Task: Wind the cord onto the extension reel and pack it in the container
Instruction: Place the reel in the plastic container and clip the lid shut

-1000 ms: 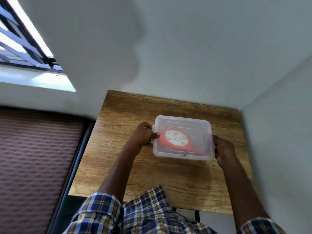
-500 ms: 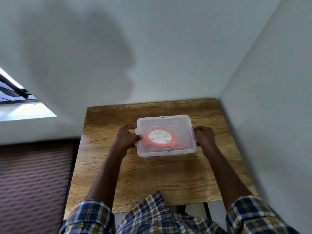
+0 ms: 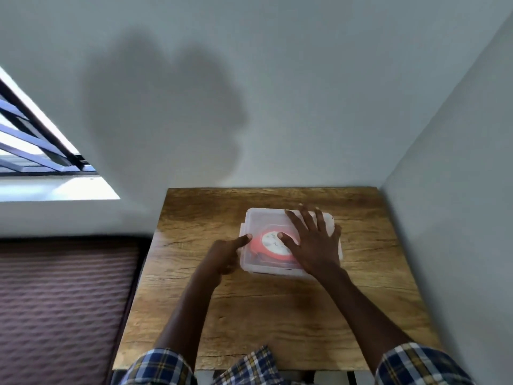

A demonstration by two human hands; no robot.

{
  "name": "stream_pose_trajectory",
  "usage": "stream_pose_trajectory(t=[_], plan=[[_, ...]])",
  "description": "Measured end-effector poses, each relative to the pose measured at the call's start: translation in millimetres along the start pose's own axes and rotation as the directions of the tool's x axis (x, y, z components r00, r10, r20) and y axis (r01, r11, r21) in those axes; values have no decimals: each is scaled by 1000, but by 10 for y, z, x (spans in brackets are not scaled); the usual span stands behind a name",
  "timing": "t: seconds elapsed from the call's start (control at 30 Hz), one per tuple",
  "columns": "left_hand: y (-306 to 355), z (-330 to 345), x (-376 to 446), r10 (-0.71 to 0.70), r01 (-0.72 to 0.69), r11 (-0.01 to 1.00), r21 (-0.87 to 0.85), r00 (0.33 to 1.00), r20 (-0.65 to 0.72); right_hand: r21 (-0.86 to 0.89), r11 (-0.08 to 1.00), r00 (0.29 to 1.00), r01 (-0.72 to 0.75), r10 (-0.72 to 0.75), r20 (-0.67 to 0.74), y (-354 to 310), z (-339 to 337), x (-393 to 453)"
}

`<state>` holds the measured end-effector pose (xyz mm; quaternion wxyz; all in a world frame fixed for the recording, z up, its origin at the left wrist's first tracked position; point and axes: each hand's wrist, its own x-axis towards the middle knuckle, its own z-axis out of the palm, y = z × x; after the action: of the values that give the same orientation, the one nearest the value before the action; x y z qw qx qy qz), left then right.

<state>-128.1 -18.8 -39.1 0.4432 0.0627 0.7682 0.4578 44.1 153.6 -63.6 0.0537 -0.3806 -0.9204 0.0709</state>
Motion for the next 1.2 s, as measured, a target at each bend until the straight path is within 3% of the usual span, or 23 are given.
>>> stream_pose_trajectory(t=[0.07, 0.2, 0.33, 0.47, 0.6, 0.83, 0.93, 1.0, 1.07, 1.2], plan=[[-137, 42, -36, -24, 26, 996, -82, 999, 31, -16, 1000, 1000, 5, -5, -6, -32, -47, -24], [-216, 56, -36, 63, -47, 974, -223, 996, 66, -24, 999, 999, 41, -41, -18, -140, -145, -47], [-257, 31, -84, 146, -153, 933, -326, 988, -43, 120, 978, 967, 173, -191, 168, -460, -207, 30], [-298, 90, -98, 311, -359, 913, -194, 919, -241, 142, 941, 843, 308, -339, 417, -758, -255, 173], [-377, 179, -38, 405, -466, 878, -110, 846, -347, 66, 930, 785, 362, -342, 517, -764, -271, 212], [-491, 355, 7, 472, -550, 830, -88, 779, -413, 113, 910, 779, 398, -400, 483, -738, -460, 489], [-508, 366, -6, 473, -555, 827, -89, 773, -422, 89, 861, 710, 501, -468, 525, -798, -518, 779], [-510, 396, -25, 463, -550, 830, -94, 772, -436, 173, 817, 629, 551, -542, 557, -851, -494, 953], [-495, 439, -60, 429, -531, 840, -110, 774, -466, 294, 792, 591, 536, -600, 539, -867, -463, 1030], [-448, 480, -105, 417, -510, 859, -41, 744, -521, 375, 775, 624, 509, -632, 459, -865, -416, 1015]])
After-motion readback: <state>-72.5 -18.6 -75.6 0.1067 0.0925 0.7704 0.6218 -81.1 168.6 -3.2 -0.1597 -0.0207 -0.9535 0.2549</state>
